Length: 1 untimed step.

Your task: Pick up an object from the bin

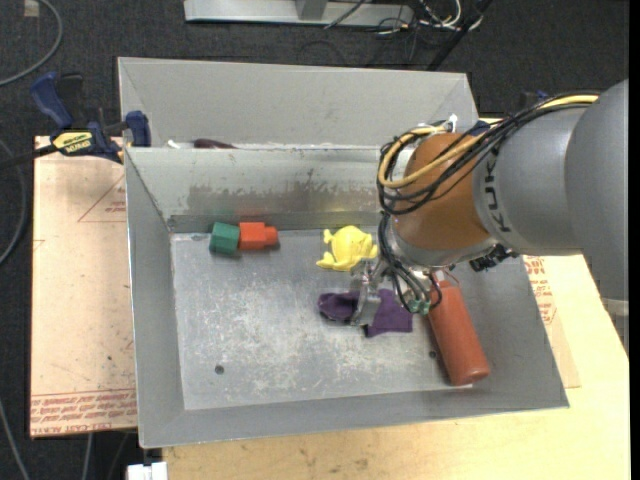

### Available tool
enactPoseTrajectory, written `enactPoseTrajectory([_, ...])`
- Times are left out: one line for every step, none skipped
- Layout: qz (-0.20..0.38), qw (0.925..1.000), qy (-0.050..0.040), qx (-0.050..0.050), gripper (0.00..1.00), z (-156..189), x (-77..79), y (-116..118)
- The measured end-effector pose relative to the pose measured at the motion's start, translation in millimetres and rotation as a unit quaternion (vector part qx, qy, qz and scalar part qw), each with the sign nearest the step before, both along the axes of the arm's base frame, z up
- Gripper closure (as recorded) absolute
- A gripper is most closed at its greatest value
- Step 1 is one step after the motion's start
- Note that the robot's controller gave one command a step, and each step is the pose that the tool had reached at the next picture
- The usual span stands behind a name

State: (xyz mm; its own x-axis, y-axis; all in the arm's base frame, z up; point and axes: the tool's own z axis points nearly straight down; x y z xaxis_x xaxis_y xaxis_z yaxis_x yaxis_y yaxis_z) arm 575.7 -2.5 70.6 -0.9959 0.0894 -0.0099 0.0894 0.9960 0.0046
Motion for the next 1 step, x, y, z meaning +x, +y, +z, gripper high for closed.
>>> enactPoseTrajectory([0.000,1.0000,0.0000,0.000,1.00,0.0,0.0,0.0])
